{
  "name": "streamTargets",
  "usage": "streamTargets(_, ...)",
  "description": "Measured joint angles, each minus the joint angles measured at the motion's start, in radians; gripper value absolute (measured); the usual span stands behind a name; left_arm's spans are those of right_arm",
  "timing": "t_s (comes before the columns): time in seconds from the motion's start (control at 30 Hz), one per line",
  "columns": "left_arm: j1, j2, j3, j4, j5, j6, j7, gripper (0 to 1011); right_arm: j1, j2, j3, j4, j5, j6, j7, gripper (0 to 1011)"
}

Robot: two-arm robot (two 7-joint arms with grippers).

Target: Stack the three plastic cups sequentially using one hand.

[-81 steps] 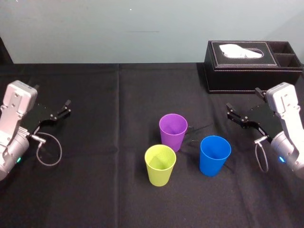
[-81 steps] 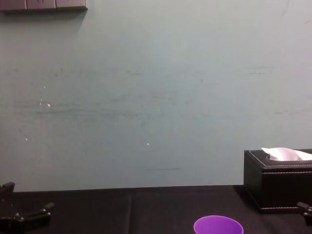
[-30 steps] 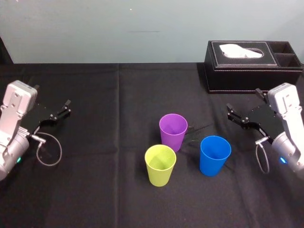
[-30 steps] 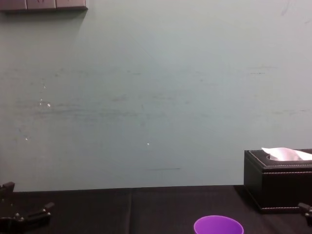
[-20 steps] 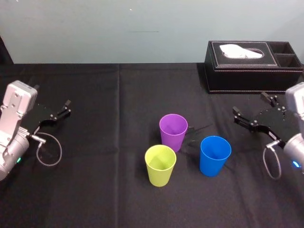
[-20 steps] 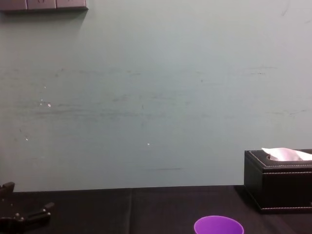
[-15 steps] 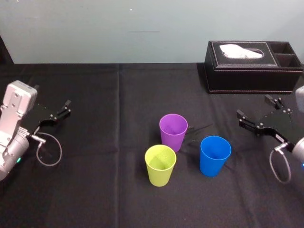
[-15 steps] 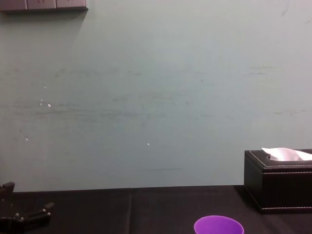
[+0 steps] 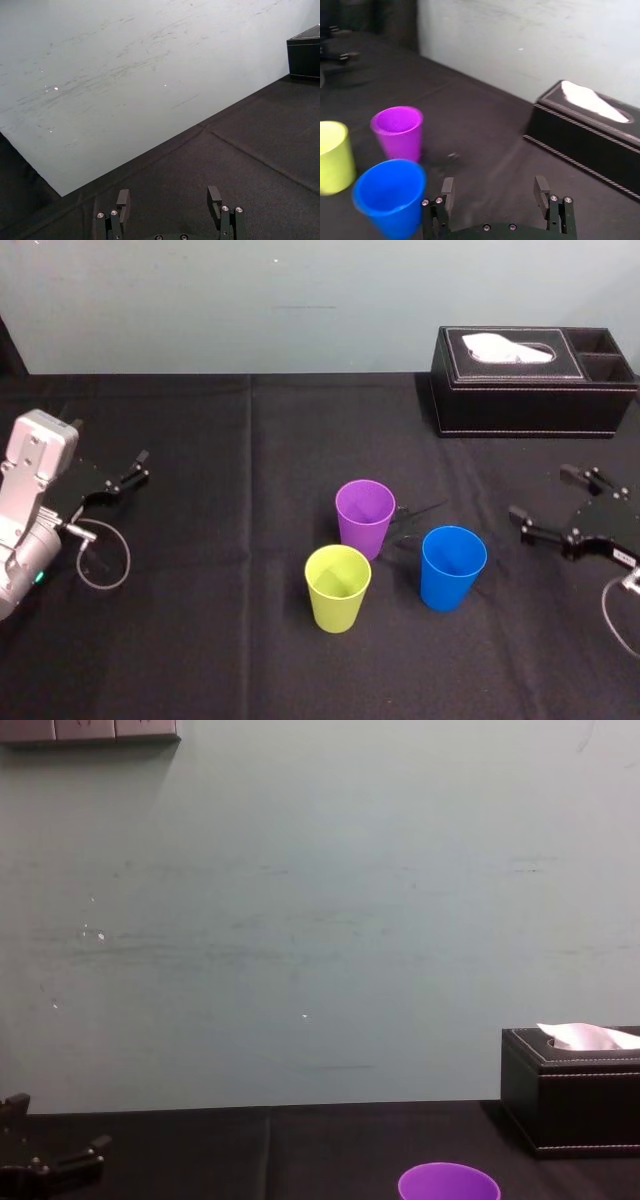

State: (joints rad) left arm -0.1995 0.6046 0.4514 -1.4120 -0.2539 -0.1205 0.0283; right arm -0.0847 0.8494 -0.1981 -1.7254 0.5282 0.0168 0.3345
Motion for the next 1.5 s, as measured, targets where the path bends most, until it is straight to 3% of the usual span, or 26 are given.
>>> streamTargets(0.23, 0.000, 0.000, 0.000, 0.000, 0.000, 0.000, 0.000, 1011, -0.075, 0.055, 0.046, -0.049, 0.038, 0.007, 0.092, 1003)
streamTargets(0.57, 0.000, 0.000, 0.000, 0.000, 0.000, 0.000, 0.000, 1011, -0.150, 0.088, 0.097, -0.092, 0.058, 0.002, 0.165, 1003)
streamTargets(1.0, 0.000, 0.000, 0.000, 0.000, 0.000, 0.000, 0.000, 1011, -0.130, 0.065, 0.050, -0.091, 0.007, 0.017, 0.227, 1003)
streamTargets(1.5, 0.000, 0.000, 0.000, 0.000, 0.000, 0.000, 0.000, 1011, -0.089, 0.026, -0.010, -0.059, -0.019, 0.037, 0.253, 1003)
